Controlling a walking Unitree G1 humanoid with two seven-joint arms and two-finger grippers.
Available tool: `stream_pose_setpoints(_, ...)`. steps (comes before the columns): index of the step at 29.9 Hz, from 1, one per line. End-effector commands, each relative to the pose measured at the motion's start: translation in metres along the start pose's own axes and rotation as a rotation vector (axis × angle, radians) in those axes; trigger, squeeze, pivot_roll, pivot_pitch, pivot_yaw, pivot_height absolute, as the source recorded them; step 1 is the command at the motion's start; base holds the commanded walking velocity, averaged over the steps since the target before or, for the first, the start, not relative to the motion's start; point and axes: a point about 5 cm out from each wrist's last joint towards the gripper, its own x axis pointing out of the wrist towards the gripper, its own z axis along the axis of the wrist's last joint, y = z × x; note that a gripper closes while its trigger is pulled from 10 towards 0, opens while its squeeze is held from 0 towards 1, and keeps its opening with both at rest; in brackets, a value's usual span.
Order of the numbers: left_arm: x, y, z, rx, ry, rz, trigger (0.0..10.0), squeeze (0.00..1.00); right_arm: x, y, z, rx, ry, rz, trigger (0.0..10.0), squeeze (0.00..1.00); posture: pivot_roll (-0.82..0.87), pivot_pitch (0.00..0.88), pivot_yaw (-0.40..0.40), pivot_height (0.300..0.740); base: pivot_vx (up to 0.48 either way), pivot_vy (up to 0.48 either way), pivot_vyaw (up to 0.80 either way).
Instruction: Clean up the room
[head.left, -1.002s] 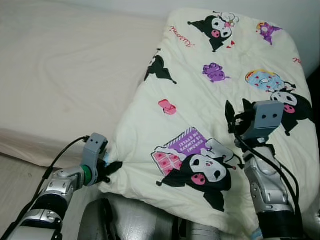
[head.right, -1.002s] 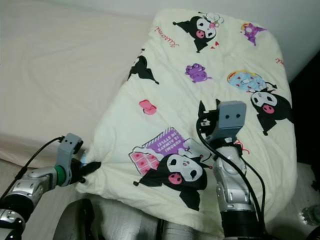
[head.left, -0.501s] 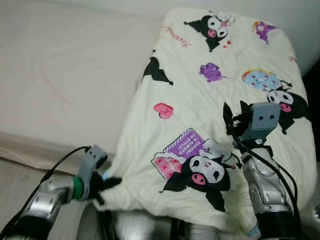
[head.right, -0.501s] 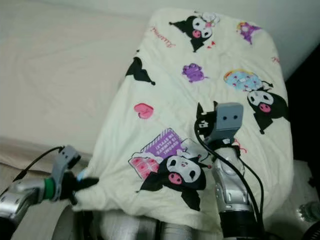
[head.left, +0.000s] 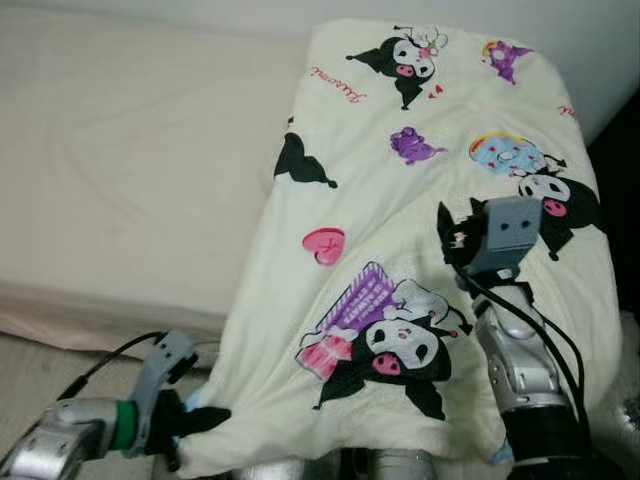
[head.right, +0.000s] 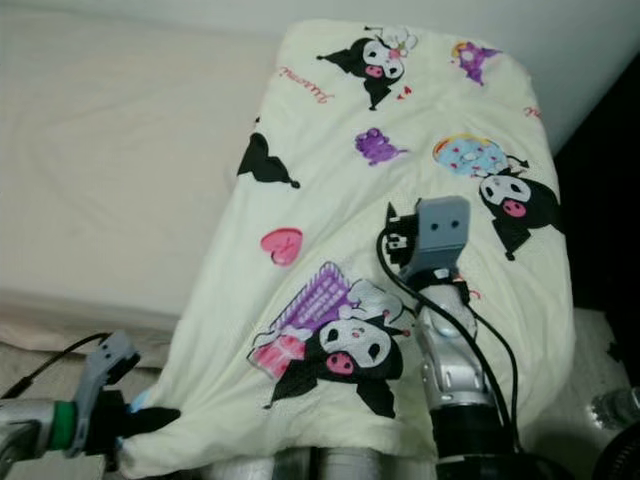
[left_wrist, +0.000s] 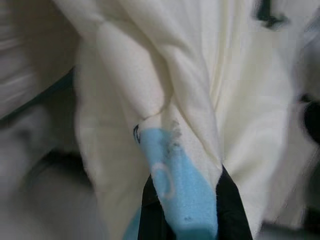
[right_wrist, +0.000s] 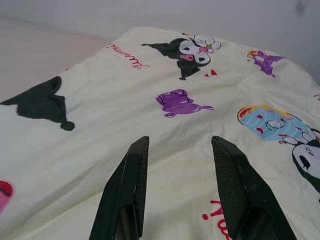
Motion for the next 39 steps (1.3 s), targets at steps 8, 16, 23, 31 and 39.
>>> stream_pose_setpoints(8,0.019,0.025,-0.020,0.027,0.158,0.292,10.0,0.00,-0.025,0.012,-0.035,-0.134,0.197,0.210,10.0,0.00,-0.10,0.122,0.047,0.576,0.000,0.000,0.00)
stream_pose_setpoints(16,0.025,0.013,0.000,-0.012,0.034,0.149,10.0,1.00,-0.045,-0.014,-0.057,-0.131,0.315,0.053,10.0,0.00,-0.11,0.133,0.046,0.576,0.000,0.000,0.00)
stream_pose_setpoints(23,0.012,0.021,-0.010,0.012,0.074,0.219,10.0,1.00,-0.040,-0.004,-0.039,-0.015,0.202,0.123,10.0,0.00,-0.09,0.136,0.045,0.576,0.000,0.000,0.00)
stream_pose_setpoints(31,-0.011,0.037,-0.002,-0.046,0.004,0.311,10.0,0.00,-0.033,0.024,-0.010,0.159,0.066,0.285,10.0,0.00,-0.09,0.138,0.042,0.576,0.000,0.000,0.00)
stream_pose_setpoints(39,-0.070,0.063,0.032,0.000,-0.170,0.434,10.0,0.00,-0.017,0.032,-0.018,0.372,0.103,0.236,10.0,0.00,-0.06,0.136,0.028,0.576,0.000,0.000,0.00)
